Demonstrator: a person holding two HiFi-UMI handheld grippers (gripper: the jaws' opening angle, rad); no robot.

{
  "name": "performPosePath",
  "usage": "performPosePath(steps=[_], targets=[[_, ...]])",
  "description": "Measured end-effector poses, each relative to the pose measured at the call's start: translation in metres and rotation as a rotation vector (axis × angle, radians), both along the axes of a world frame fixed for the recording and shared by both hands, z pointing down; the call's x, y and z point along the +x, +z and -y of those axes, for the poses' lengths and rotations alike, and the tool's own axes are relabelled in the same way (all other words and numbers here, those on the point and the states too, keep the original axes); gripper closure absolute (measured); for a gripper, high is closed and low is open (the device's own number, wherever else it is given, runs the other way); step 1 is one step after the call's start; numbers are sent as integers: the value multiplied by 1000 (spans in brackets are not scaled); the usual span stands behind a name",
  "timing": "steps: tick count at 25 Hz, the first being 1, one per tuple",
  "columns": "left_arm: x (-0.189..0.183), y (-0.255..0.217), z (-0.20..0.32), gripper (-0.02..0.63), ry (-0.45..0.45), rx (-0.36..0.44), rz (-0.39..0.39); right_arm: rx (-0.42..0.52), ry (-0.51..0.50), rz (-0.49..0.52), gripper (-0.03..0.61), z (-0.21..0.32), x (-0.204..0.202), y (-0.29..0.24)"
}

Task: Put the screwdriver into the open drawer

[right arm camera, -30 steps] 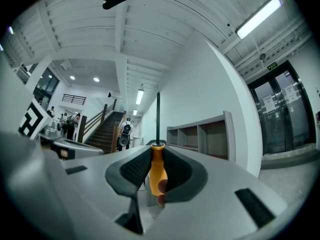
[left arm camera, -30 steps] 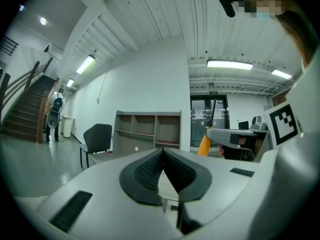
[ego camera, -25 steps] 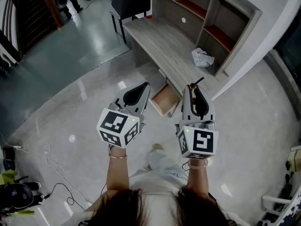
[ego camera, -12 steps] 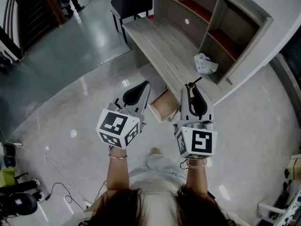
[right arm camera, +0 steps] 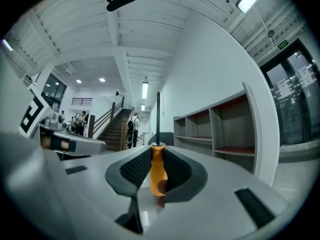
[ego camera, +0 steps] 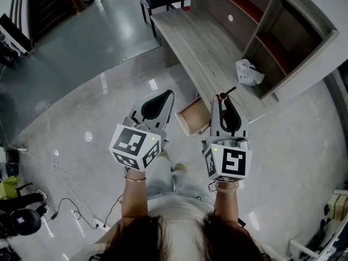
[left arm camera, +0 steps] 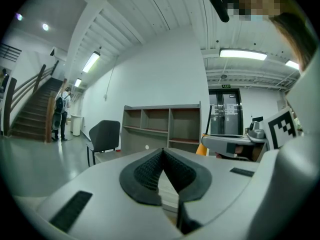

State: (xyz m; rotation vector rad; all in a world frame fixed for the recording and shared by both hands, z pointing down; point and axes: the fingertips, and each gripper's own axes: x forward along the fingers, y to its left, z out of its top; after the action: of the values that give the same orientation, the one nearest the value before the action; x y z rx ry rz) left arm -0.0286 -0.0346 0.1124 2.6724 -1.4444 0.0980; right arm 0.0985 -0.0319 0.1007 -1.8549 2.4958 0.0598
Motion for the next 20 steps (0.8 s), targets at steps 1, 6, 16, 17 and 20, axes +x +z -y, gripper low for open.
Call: performPosePath(steps=[1,6,16,17,20], targets=[[-2,2,3,598,-3,-4,-1,-4,0,-3,491,3,-1,2],[-7,8,20,598,12,-9,-3,-32,12,-17,491,20,-6,14],[-30,27,69,598,9,-54,-12,-102,23,-41,491,61,-25,43],[-32,30,73,598,11,-57,-15,-111,25,-41,491,64,-26,48],[-36,39,82,598,20,-60,-24,-141,30,-49,491,72,-30,63]])
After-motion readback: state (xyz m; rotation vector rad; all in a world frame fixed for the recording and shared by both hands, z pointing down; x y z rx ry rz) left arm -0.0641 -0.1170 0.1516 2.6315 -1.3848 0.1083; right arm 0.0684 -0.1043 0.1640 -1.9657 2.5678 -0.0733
